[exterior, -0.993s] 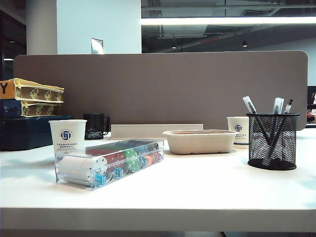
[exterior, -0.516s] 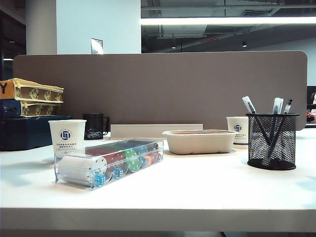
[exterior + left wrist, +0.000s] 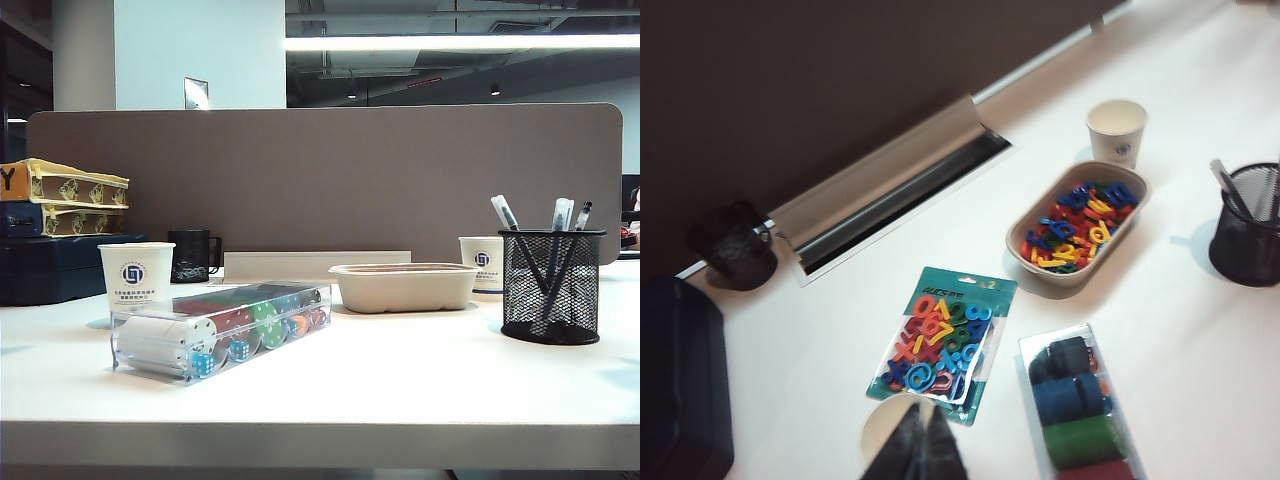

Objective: Pick up one pen and put it in the pen container.

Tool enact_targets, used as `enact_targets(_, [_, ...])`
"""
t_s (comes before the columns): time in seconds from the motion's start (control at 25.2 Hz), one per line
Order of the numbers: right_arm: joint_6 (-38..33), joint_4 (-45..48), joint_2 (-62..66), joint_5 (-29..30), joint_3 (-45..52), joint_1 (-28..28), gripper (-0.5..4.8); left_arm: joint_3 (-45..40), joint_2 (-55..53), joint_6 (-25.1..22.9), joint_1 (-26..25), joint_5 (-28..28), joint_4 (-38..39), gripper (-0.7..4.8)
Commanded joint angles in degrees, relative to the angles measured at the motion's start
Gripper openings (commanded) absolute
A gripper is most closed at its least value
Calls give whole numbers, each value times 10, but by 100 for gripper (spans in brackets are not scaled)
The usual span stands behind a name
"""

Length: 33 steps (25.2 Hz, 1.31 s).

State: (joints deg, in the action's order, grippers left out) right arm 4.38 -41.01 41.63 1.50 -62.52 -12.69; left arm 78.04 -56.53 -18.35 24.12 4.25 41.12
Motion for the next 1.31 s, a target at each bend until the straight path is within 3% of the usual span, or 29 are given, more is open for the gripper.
enact_targets(0.04, [12,0,-2,-1,-2,0,-6,-48,40,14,-1,-2,-27,-6])
enact_targets(0.71, [22,-47,-68,1,3,1,-6,-206,200,64,-1,-16,-48,-6])
enact_targets(1.31, [23,2,-228,1,157,1,-6,-354,345,87,-1,-47,-106,-6])
